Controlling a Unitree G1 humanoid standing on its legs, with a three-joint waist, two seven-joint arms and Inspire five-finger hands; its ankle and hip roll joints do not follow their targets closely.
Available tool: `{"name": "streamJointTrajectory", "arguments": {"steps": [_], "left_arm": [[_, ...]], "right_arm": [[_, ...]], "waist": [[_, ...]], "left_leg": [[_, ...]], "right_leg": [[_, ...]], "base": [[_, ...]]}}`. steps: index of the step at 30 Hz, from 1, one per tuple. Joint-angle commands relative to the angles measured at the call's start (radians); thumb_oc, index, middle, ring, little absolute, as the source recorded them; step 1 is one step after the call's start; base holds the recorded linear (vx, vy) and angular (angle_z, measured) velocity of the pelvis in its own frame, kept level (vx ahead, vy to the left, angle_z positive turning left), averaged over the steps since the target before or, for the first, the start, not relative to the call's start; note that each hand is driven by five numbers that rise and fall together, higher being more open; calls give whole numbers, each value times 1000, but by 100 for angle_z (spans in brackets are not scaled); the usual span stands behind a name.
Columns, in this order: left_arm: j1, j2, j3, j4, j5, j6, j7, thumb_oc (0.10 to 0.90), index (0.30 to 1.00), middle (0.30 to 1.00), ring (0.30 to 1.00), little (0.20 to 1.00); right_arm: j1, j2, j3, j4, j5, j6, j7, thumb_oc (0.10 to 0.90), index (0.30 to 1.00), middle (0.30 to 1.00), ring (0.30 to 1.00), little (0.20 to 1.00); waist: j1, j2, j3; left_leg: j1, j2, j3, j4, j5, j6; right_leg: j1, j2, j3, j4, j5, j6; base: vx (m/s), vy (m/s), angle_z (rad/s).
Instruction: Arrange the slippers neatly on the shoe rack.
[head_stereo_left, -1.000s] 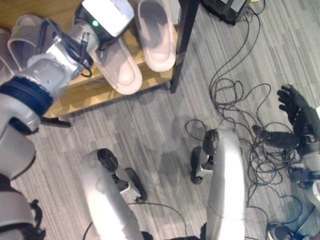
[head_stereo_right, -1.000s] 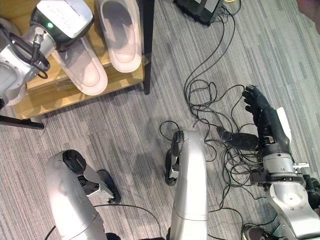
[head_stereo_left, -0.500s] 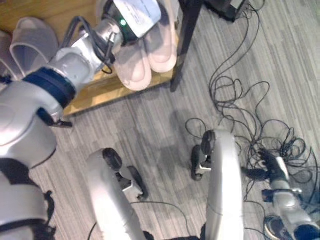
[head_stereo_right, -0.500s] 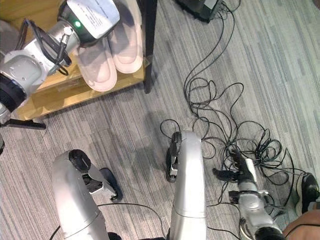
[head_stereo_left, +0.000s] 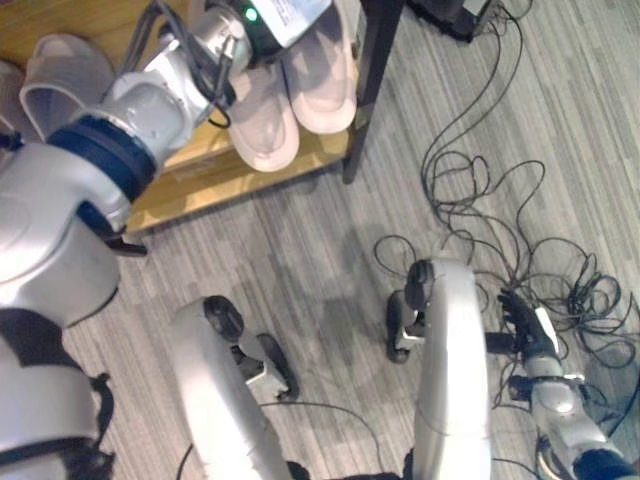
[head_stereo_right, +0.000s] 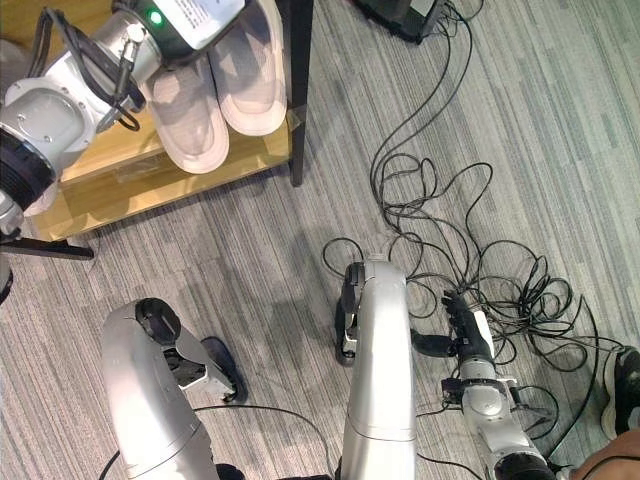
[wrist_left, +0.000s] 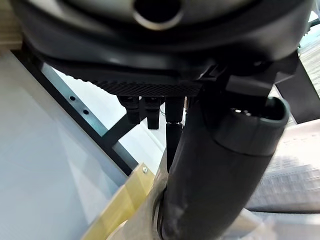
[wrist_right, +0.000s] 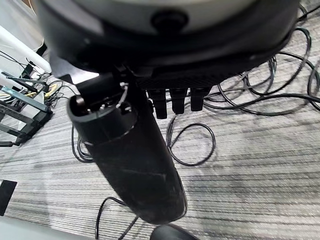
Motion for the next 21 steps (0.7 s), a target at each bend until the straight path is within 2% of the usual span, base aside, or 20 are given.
{"name": "streamJointTrajectory", "arguments": {"steps": [1,4,8,12,13,15,21], "left_arm": [[-319,-1,11,77,-52,87,43,800,900,900,900,900],[-290,-5,11,59,-75,85,4,800,900,900,900,900],[-275,-12,11,72,-95,86,5,800,900,900,900,900],[-242,-30,15,130,-163,93,11,800,900,900,900,900],[-242,-30,13,132,-165,92,13,800,900,900,900,900],[-240,-45,59,167,-264,73,20,800,900,900,900,900],[-235,-36,91,195,-371,39,34,800,900,900,900,900]], "right_arm": [[49,-31,-71,-77,15,-37,-25,800,900,900,900,900],[23,-6,-9,-49,14,-3,-8,800,900,900,900,900],[15,10,14,-37,21,-1,-2,800,900,900,900,900],[9,48,52,-26,17,2,2,800,900,900,900,900],[8,49,53,-26,17,2,2,800,900,900,900,900],[19,56,64,-32,16,3,5,800,900,900,900,900],[25,68,76,-24,-1,11,9,800,900,900,900,900]], "waist": [[-20,26,-27],[-9,8,-27],[-9,-6,-27],[-7,-51,-27],[-8,-52,-27],[-10,-57,-27],[-12,-57,-27]], "left_leg": [[33,-44,-105,-8,-5,99],[33,-55,-106,4,-7,97],[33,-60,-105,5,-8,97],[33,-66,-105,11,-10,99],[33,-66,-105,11,-9,99],[33,-71,-104,18,-10,99],[33,-77,-103,27,-12,98]], "right_leg": [[64,-49,11,-7,-117,-86],[64,-52,23,0,-118,-90],[64,-54,26,2,-119,-90],[64,-53,29,5,-120,-91],[64,-53,30,5,-120,-91],[64,-53,32,14,-125,-94],[64,-54,47,27,-132,-97]], "base": [[-65,-22,4],[-58,-23,4],[-25,-8,2],[-31,-15,0],[0,0,0],[0,0,0],[-10,-14,3]]}}
